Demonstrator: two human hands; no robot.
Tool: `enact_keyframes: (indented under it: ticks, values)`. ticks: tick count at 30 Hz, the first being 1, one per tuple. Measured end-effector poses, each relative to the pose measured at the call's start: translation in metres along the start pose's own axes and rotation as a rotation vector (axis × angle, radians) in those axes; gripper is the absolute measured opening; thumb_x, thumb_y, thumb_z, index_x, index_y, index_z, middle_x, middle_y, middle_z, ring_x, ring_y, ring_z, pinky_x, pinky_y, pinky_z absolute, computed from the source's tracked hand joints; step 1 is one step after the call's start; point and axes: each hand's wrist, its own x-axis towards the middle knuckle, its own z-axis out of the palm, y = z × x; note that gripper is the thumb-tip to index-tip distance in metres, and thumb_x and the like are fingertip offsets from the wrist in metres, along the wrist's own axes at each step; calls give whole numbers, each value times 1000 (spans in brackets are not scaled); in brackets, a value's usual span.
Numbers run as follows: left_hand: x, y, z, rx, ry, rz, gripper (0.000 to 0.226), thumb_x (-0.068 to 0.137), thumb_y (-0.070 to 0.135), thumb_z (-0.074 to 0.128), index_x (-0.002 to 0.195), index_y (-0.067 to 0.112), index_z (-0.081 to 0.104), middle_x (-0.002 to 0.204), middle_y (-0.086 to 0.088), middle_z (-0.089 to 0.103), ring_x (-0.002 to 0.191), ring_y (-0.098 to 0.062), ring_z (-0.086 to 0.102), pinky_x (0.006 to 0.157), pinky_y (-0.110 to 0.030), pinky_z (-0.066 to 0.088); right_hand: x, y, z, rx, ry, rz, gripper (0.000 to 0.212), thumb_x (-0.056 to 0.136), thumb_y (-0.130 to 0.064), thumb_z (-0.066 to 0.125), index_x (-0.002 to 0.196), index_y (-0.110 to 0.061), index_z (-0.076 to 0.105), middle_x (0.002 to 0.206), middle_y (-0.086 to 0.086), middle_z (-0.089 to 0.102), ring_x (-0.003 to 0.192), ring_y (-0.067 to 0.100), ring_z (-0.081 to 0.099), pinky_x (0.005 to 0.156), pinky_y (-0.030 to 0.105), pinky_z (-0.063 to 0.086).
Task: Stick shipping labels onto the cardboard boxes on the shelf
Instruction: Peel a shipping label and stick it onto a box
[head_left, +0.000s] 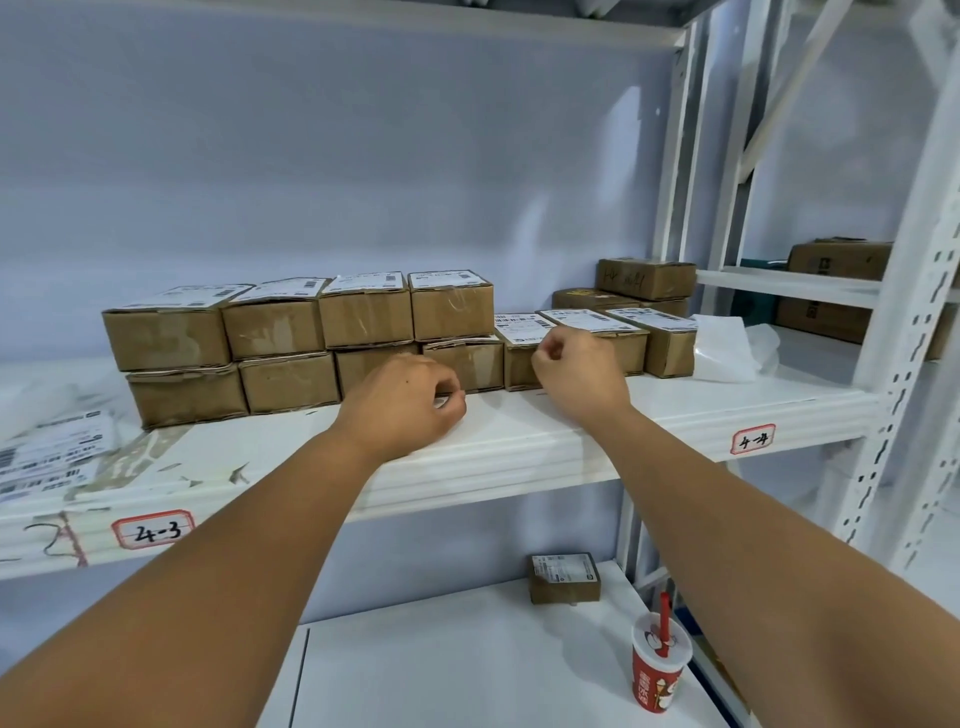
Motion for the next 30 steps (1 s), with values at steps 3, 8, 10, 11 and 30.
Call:
enact_keyframes:
  ticks: [3, 8, 10, 11, 30]
  values:
    - [0, 0, 0, -28, -61, -53, 18, 88, 34, 52, 88, 27, 68, 87, 12, 62, 89, -11, 54, 73, -27, 47, 0, 0, -2, 60, -11, 18, 17, 88, -21, 50, 83, -17, 66, 77, 4, 66, 73, 22, 60, 65, 29, 47]
    - [0, 1, -1, -34, -102, -81, 20, 88, 37, 50, 92, 29, 68, 92, 13, 64, 90, -12, 56, 73, -27, 47, -1, 0, -4, 174, 19, 70, 27, 90, -25, 50, 70, -12, 62, 64, 3, 57, 65, 20, 52, 63, 29, 41]
    - [-1, 1, -2, -31, -92, -88, 20, 88, 37, 50, 93, 30, 68, 92, 14, 64, 91, -12, 56, 70, -25, 44, 1, 2, -5, 186, 216, 127, 16, 90, -23, 50, 81, -15, 60, 89, 6, 59, 88, 23, 54, 72, 27, 40]
    - [-1, 2, -2, -32, -90, -87, 20, 88, 37, 50, 93, 30, 68, 92, 14, 64, 91, -12, 56, 68, -25, 41, 2, 4, -6, 180, 320, 181, 12, 90, -23, 51, 94, -16, 61, 108, 8, 54, 104, 24, 49, 82, 27, 39]
    - [-1, 0, 0, -52, -72, -84, 18, 89, 36, 51, 91, 31, 68, 78, 20, 52, 92, -8, 45, 71, -26, 36, 17, 8, -14, 344, 196, 595, 69, 93, -20, 53, 151, -28, 15, 158, 19, -9, 146, 35, 5, 117, 44, 20]
